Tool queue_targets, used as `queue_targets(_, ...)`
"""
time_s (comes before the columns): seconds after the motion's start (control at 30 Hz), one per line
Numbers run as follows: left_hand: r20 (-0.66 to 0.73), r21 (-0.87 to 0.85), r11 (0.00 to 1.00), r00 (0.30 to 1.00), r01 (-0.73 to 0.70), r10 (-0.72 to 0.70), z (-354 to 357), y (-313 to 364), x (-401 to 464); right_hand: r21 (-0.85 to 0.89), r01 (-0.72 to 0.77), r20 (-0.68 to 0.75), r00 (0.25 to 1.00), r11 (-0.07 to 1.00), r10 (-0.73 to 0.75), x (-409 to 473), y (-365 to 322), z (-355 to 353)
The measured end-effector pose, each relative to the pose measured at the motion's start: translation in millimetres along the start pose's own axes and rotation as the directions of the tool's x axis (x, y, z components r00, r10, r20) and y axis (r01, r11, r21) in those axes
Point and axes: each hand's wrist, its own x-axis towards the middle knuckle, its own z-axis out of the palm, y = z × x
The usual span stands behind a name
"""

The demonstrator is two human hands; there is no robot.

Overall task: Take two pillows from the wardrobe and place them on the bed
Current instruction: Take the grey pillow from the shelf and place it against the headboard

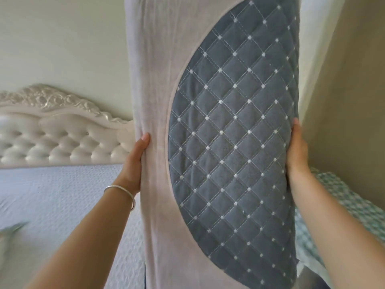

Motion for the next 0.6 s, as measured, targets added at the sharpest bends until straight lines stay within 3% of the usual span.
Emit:
queue_targets(0.3, -0.232, 0.041, 0.990, 0.965, 0.135, -0.122, -73, -39, 17, -0.134, -0.109, 0.250, 0.958, 0.985, 0.140, 16, 50, 109)
queue_targets(0.6, -0.412, 0.028, 0.962, 0.880, 0.272, -0.237, -109, -88, 112, -0.180, -0.183, 0.439, 0.864, 0.966, 0.246, 102, 105, 235)
